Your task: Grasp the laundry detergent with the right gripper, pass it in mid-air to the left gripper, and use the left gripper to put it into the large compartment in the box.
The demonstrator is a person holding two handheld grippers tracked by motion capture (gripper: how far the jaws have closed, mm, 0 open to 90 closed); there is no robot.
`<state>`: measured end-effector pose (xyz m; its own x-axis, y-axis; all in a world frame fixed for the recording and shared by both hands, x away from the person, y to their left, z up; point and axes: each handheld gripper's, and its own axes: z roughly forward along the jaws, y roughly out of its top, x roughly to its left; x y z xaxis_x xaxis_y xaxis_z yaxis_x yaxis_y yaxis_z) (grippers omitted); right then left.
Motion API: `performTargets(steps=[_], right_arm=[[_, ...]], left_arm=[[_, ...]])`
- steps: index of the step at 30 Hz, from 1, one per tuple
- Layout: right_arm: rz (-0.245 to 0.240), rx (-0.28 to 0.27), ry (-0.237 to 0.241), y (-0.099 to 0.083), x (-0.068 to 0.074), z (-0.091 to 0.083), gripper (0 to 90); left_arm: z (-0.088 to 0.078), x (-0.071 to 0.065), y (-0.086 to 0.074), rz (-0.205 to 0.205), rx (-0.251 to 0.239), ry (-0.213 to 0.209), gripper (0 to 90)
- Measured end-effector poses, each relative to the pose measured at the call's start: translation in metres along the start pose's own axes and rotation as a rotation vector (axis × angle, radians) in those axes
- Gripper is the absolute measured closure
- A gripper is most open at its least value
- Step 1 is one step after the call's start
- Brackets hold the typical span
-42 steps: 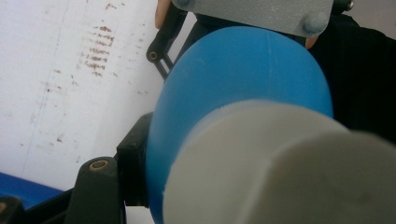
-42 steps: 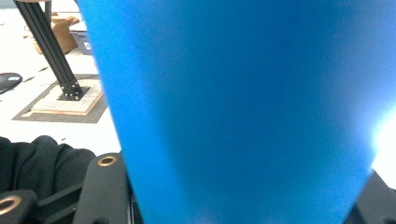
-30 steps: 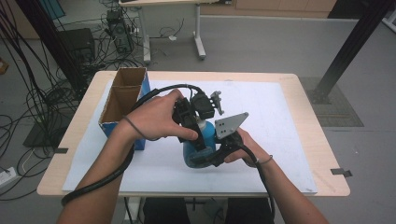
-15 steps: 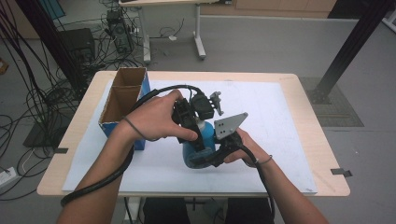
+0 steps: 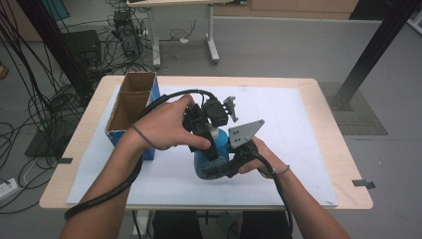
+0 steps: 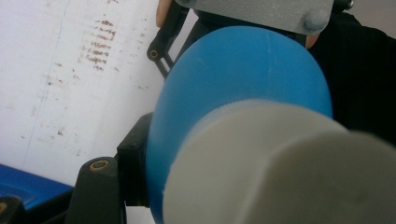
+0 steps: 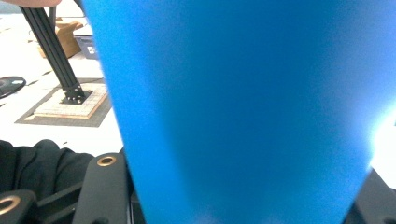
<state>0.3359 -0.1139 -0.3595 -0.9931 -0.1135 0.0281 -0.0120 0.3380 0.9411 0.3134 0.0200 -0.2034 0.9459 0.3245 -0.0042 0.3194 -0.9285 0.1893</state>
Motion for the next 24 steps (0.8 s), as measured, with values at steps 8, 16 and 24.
performTargets(steps=[8,16,24], right_arm=[[-0.005,-0.009,0.000,0.0001,0.0000,0.0013,40.8],[-0.001,-0.012,0.002,-0.0001,-0.0002,0.0029,40.5],[0.005,-0.033,-0.002,0.0006,-0.0003,0.0019,39.5]], left_arm=[[-0.0015,-0.0001,-0.0001,0.002,-0.011,-0.007,36.1],[-0.0015,0.0003,-0.0005,-0.005,-0.008,-0.008,36.2],[-0.0005,0.0010,-0.0001,-0.014,0.001,0.000,36.9]])
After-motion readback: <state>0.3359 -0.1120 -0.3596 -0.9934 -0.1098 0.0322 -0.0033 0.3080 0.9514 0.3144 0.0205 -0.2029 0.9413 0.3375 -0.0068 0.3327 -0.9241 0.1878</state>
